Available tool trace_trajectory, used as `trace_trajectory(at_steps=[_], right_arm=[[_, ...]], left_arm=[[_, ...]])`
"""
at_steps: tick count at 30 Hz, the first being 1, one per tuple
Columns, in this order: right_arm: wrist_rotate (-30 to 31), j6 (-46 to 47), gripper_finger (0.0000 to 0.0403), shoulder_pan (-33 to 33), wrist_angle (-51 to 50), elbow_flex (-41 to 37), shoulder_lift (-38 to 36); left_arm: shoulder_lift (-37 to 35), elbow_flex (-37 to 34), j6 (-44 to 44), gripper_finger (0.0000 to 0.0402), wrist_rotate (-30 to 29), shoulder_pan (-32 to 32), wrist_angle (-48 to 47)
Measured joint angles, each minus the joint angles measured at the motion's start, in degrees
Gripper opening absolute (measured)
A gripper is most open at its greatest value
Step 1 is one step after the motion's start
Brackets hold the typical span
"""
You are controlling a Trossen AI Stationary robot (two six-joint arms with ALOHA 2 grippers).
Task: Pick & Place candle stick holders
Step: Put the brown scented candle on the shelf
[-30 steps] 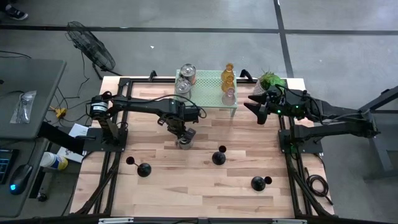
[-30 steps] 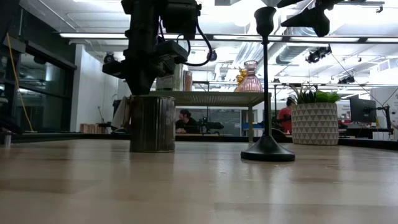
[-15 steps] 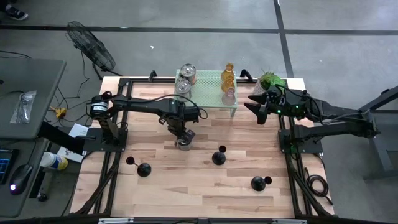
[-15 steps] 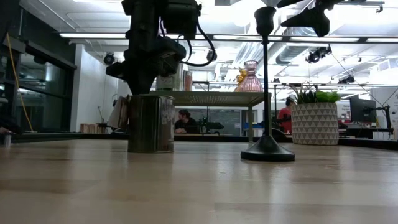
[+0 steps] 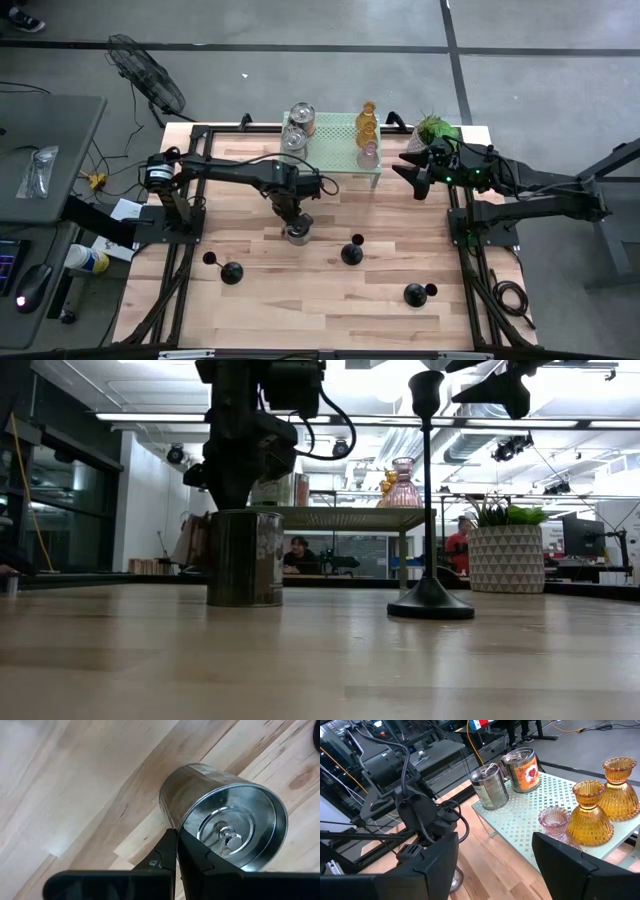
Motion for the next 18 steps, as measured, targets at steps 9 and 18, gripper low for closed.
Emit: trace_trajectory(at_steps=[9,18], right_arm=[[0.0,0.0,0.0247,0.0,0.0,0.0,0.0],[0.02,0.0,0.0247,0.0,0.02,0.0,0.0]], left_arm=[[0.42,3.78,1.4,0.0,-1.16,0.01,-1.35],[0.97,9.41,1.37,0.0,-0.87,0.09,-3.46]])
